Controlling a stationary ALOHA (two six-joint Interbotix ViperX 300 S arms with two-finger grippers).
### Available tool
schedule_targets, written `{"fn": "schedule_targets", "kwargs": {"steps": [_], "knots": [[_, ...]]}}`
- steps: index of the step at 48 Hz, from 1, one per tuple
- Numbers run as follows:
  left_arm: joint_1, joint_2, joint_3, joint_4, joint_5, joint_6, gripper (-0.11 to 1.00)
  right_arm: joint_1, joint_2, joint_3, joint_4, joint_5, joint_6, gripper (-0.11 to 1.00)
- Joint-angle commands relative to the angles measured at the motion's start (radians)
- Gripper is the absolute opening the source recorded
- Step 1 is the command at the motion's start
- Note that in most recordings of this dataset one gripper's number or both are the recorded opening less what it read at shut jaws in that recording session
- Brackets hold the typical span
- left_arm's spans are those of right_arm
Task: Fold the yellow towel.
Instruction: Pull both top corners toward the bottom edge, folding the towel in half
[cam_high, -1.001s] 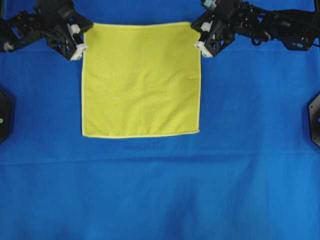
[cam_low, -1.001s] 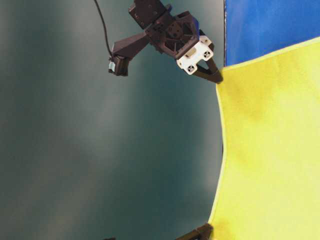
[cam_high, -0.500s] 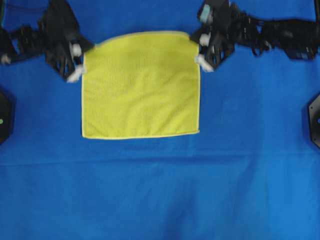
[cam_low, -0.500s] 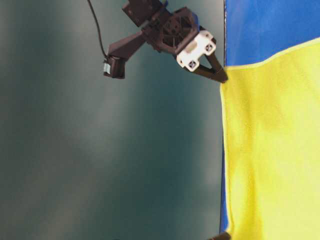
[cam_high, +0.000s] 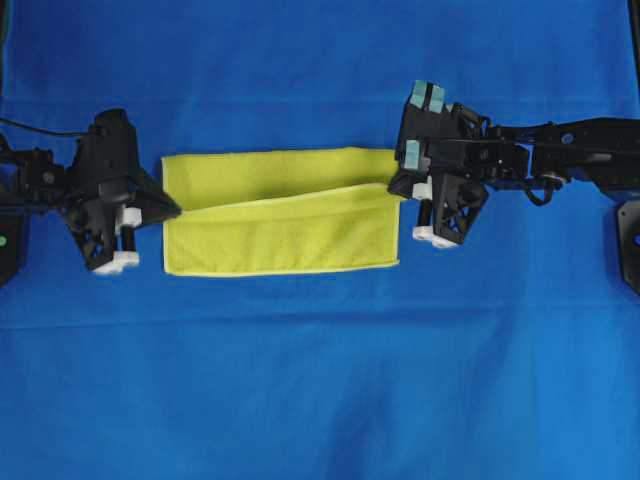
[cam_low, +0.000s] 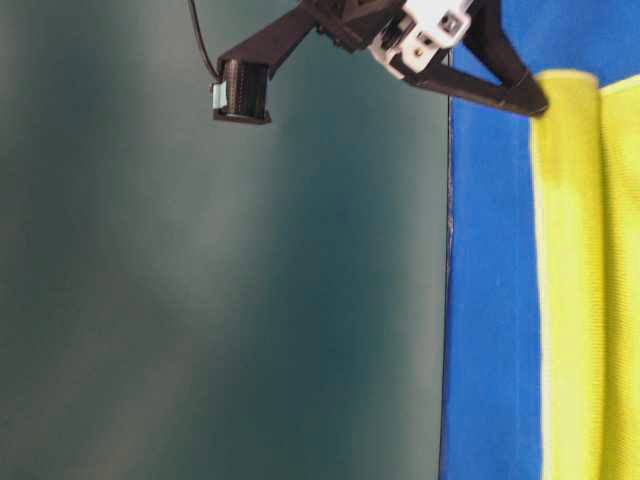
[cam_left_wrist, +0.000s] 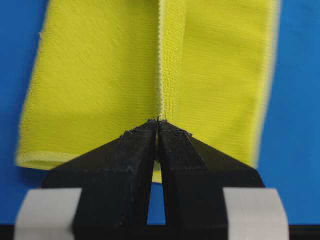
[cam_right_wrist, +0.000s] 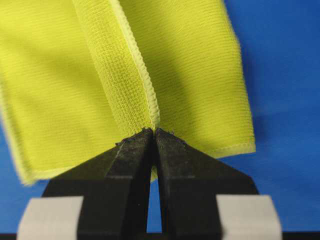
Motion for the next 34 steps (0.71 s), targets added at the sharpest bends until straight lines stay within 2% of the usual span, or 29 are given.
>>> {"fn": "schedule_targets", "kwargs": {"steps": [1,6,11,17,34], "knots": [[-0.061,-0.006,-0.006,0.0,-0.005,-0.025,0.01,0.018,-0.023,-0.003,0.003,0.0,0.017,0.02],[-0.104,0.003,-0.006,0.0,-0.003,-0.048,0.01,0.037,-0.023,-0.002,0.003,0.0,0.031,0.02],[-0.114,0.015,-0.008,-0.002,-0.003,-0.057,0.01,0.057,-0.023,-0.002,0.003,-0.002,0.038,0.02],[-0.115,0.02,-0.009,0.0,-0.003,-0.063,0.01,0.08,-0.023,0.0,0.003,0.0,0.04,0.02],[-0.107,0.023,-0.014,0.0,-0.003,-0.057,0.02,0.08,-0.018,-0.006,0.003,-0.003,0.052,0.03]]}}
